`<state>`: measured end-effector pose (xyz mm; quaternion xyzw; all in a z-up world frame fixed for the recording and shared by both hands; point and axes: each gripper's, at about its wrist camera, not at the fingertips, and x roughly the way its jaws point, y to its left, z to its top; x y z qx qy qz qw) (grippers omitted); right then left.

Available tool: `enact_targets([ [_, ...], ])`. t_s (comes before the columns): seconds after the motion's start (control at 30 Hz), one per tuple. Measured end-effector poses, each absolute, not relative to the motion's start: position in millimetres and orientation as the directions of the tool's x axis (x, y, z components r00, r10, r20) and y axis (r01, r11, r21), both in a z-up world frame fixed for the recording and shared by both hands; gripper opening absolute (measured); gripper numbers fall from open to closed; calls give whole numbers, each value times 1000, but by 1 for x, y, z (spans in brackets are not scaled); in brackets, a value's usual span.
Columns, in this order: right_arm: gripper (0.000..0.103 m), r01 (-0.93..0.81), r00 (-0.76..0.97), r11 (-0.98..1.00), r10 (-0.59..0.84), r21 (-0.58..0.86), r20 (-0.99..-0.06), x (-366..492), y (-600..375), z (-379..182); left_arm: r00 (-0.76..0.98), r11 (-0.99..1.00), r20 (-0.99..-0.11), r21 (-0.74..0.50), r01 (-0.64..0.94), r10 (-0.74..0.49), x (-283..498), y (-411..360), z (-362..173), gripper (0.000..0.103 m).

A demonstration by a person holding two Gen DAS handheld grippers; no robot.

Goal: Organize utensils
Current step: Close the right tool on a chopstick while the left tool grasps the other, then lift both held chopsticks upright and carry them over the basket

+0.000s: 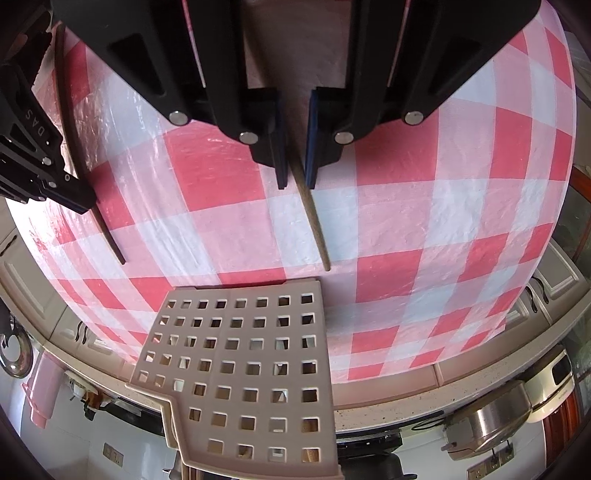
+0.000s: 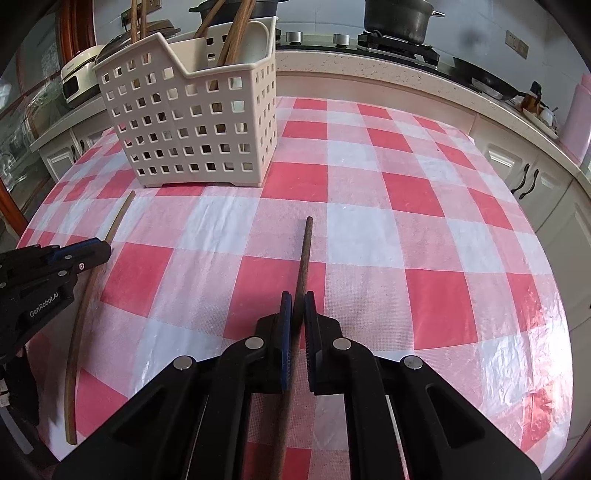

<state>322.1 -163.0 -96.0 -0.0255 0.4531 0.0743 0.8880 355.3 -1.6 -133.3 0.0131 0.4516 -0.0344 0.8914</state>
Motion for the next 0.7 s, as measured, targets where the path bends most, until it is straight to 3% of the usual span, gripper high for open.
enact_targets([
  [0.27, 6, -133, 636, 988, 147, 80, -758, 314, -169, -75, 628, 996, -774, -55, 68, -85, 342, 6, -119, 7],
  [0.7, 6, -154, 737, 982, 187, 107, -650, 290, -165, -21, 770, 996, -632, -39, 80, -86, 298, 7, -57, 7],
])
